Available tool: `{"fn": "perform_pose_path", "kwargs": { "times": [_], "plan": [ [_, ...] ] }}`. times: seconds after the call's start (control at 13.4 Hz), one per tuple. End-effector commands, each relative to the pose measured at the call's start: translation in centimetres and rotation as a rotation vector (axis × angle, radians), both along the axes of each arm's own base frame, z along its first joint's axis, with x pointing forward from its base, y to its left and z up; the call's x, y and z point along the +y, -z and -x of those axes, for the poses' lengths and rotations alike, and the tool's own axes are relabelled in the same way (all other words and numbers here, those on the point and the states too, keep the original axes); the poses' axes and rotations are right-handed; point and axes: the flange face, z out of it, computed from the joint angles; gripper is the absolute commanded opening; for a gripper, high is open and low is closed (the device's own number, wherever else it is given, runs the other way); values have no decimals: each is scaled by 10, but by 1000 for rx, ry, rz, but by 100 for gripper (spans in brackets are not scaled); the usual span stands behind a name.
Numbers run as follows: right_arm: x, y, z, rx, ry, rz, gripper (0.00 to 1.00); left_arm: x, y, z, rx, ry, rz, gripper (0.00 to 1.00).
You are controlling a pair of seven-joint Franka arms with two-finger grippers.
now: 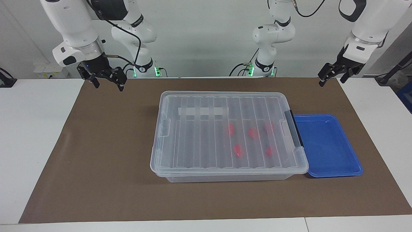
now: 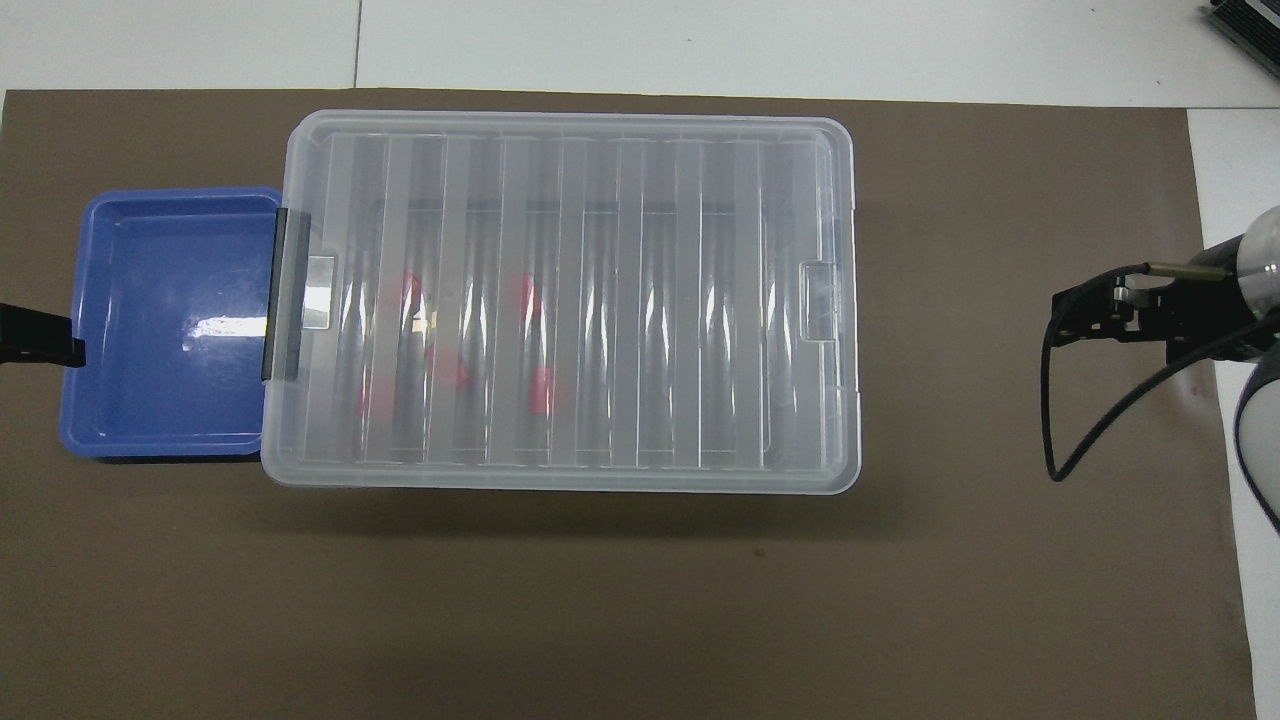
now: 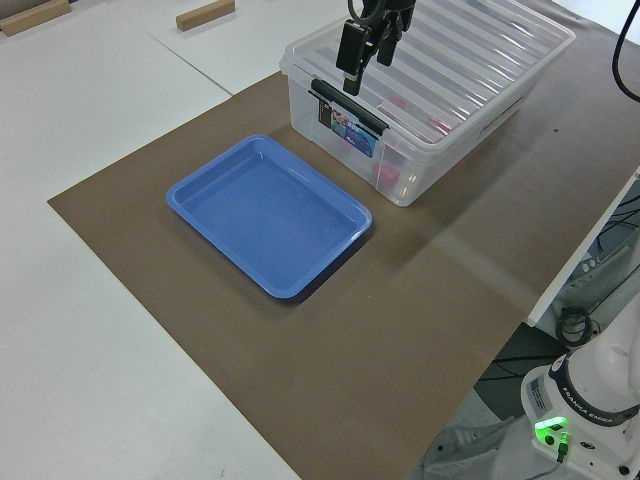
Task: Place red block in blue tray from box
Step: 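Move the right gripper toward the clear box lid's edge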
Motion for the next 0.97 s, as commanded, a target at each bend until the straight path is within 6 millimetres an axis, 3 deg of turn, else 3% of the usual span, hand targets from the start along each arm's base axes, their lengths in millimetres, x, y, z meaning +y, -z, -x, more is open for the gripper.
{"fn": "perform_pose_path", "kwargs": {
  "times": [0.0, 0.45, 0.74, 0.89],
  "plan": [
    [-4, 1, 4, 0, -10, -22, 100, 2, -1, 9, -3, -1, 6, 100],
    [0, 4, -3, -55, -19, -26, 100, 2, -1, 9, -3, -1, 6, 100],
    [11, 37, -12, -130, -12, -30, 100, 2, -1, 9, -3, -1, 6, 100],
    [35, 57, -17, -153, -10, -38, 100, 2, -1, 9, -3, -1, 6, 100]
  ]
}}
